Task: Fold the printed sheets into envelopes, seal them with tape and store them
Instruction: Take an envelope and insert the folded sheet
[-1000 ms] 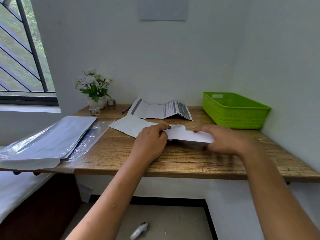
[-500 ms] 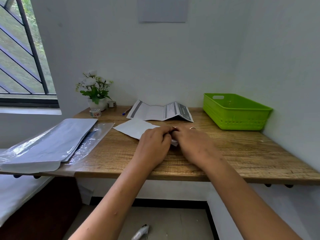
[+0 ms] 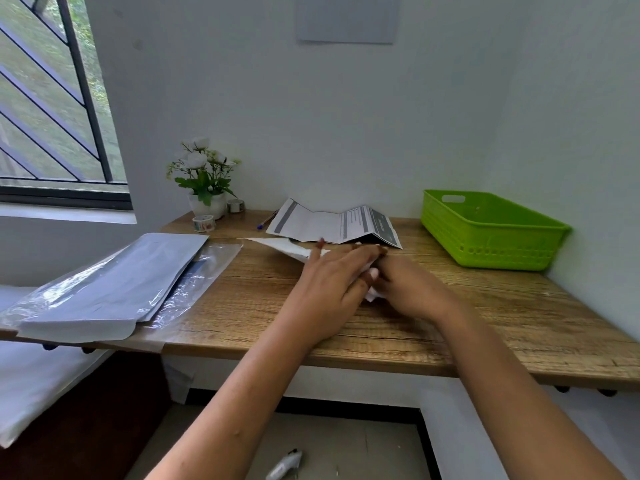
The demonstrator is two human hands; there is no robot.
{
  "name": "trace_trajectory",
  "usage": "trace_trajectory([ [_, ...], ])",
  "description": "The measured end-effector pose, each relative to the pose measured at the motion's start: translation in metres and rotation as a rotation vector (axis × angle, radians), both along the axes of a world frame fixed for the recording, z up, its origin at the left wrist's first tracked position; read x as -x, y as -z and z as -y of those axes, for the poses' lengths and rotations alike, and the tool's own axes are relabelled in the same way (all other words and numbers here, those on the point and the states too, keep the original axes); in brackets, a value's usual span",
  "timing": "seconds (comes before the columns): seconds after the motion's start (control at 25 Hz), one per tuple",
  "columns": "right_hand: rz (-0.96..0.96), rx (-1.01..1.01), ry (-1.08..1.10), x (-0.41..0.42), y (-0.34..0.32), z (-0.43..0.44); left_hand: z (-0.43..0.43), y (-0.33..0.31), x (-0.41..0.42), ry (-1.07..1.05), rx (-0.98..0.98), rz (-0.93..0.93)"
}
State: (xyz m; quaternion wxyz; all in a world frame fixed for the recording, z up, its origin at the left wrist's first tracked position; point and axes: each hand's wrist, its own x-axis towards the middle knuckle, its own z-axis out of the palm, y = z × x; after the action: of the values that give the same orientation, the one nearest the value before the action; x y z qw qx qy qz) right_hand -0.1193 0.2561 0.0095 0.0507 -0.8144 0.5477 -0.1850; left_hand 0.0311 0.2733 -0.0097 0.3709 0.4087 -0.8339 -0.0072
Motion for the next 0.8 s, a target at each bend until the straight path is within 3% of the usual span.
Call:
trace_trajectory([
  [0.12, 0.276, 0.01, -0.01, 0.026, -0.012, 0.002, 0.014, -0.015, -0.032, -0.118, -0.023, 0.208],
  [0.24, 0.623, 0.036, -0.06, 0.041, -0.014, 0.009, 0.033, -0.033, -0.058, -0.187, -0.053, 0.245],
  [0.32, 0.753, 0.121, -0.024, 0.042, -0.01, 0.015, 0.042, -0.039, -0.058, -0.202, 0.0, 0.269],
  [0.48, 0.872, 0.297, 0.077, 0.049, -0.016, 0.019, 0.05, -0.041, -0.046, -0.187, 0.058, 0.232],
  [0.72, 0.892, 0.112, -0.036, 0.053, -0.025, 0.018, 0.054, -0.045, -0.038, -0.197, 0.077, 0.084],
  [0.8, 0.976, 0.001, -0.042, 0.049, -0.028, 0.017, 0.053, -0.047, -0.033, -0.197, 0.089, 0.028],
])
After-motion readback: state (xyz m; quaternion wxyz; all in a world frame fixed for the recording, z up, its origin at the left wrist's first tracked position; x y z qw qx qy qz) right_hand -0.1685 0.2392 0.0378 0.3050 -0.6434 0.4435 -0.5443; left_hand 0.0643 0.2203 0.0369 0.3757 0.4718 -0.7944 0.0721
